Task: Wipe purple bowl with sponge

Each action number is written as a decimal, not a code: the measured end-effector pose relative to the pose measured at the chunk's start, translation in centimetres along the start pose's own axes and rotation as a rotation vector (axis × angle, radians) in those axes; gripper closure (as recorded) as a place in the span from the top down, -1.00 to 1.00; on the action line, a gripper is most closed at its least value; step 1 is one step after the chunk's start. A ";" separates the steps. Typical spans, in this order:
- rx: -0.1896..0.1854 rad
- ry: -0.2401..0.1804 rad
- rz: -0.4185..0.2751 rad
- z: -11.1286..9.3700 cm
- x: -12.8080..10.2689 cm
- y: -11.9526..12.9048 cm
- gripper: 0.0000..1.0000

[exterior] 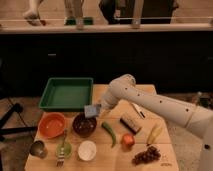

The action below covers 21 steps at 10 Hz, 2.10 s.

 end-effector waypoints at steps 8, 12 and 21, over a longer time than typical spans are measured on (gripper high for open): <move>-0.150 0.036 -0.252 2.5 -6.1 4.4 -1.00; -0.141 0.131 -0.232 4.2 -4.3 3.9 -1.00; -0.155 0.172 -0.205 4.0 -2.4 3.8 -1.00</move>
